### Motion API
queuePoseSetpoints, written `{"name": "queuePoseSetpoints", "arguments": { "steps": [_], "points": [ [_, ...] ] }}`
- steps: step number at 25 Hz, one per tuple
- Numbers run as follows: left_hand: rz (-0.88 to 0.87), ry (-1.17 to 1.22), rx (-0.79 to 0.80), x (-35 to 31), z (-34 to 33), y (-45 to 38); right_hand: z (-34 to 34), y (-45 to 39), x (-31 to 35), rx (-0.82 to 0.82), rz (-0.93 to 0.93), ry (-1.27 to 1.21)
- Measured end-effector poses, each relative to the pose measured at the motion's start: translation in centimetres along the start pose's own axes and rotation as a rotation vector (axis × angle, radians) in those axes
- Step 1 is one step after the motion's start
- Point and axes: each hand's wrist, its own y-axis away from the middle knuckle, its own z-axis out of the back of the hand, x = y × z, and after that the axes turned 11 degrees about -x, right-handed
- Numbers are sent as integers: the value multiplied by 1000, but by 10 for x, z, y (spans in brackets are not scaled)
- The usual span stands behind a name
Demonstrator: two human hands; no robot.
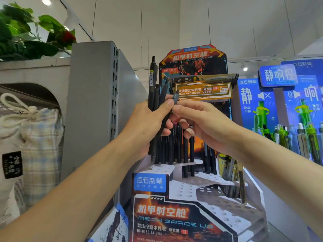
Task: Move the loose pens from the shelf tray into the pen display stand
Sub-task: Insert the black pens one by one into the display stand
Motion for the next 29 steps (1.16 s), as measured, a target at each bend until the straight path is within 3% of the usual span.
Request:
{"name": "queuePoseSetpoints", "arguments": {
  "steps": [4, 7, 14, 29],
  "points": [
    [-1, 3, 24, -5, -6, 1, 2, -6, 2, 17, -50, -101],
    [-37, -13, -29, -5, -7, 1, 5, -11, 6, -64, -35, -126],
    [-191, -127, -135, 1, 1, -3, 14, -17, 8, -252, -8, 116],
    [-254, -232, -142, -2, 7, 1, -17, -10, -2, -98, 25, 317]
  ]
}}
